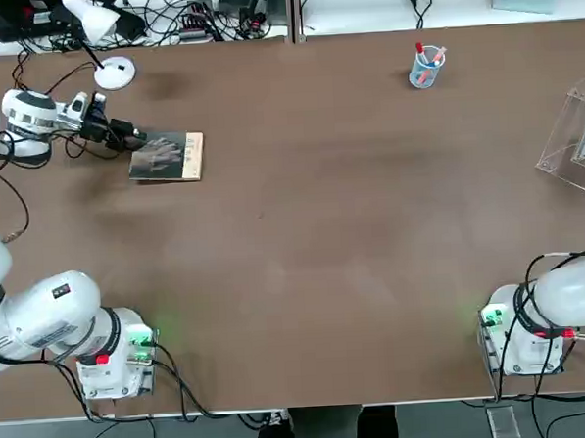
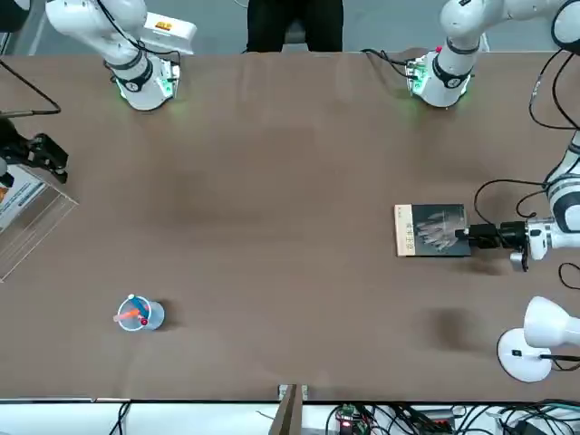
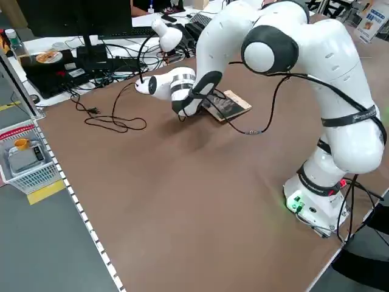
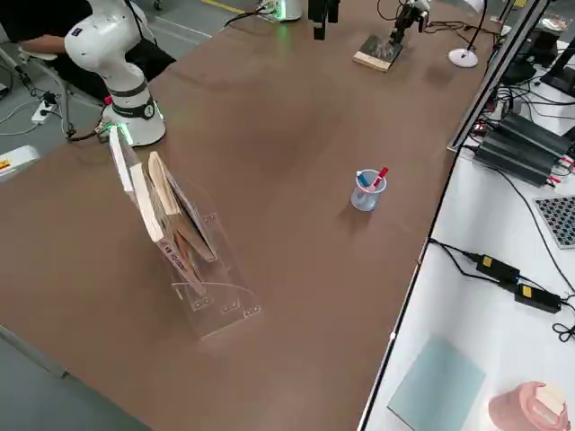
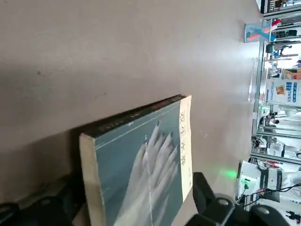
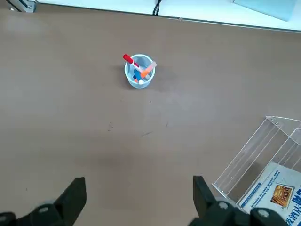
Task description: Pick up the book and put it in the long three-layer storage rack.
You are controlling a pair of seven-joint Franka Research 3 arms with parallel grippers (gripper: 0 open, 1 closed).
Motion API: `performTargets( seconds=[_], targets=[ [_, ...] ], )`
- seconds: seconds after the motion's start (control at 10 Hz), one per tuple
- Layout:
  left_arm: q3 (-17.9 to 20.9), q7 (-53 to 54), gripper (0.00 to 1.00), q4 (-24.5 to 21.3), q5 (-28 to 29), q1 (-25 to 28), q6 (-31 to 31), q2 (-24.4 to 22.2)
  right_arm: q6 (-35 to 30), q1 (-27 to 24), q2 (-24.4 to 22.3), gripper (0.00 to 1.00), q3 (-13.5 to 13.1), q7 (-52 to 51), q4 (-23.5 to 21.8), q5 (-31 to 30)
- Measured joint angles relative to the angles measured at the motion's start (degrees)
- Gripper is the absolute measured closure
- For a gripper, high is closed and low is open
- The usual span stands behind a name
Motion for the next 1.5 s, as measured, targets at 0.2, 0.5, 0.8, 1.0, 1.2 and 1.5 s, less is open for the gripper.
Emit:
performTargets(
  seconds=[0.2,0.5,0.8,1.0,1.2,1.5],
  targets=[
    [0.0,0.0,0.03,0.0,-0.2,0.0,0.0,0.1,0.0,0.0,0.0,0.0,0.0,0.0,0.0,0.0],
    [0.0,1.1,0.04,0.0,-0.5,0.0,0.0,0.2,0.0,0.0,0.0,0.0,0.0,0.0,0.0,0.0],
    [0.0,2.0,0.05,0.4,-0.5,0.1,-0.3,0.8,0.0,0.0,0.0,0.0,0.0,0.0,0.0,0.0],
    [0.0,2.7,0.07,0.9,-0.5,0.4,-1.1,1.2,0.0,0.0,0.0,0.0,0.0,0.0,0.0,0.0],
    [0.0,3.2,0.08,1.3,-0.5,0.6,-1.7,1.5,0.0,0.0,0.0,0.0,0.0,0.0,0.0,0.0],
    [0.2,3.4,0.16,1.7,-0.5,0.6,-2.0,1.8,0.0,0.0,0.0,0.0,0.0,0.0,0.0,0.0]
  ],
)
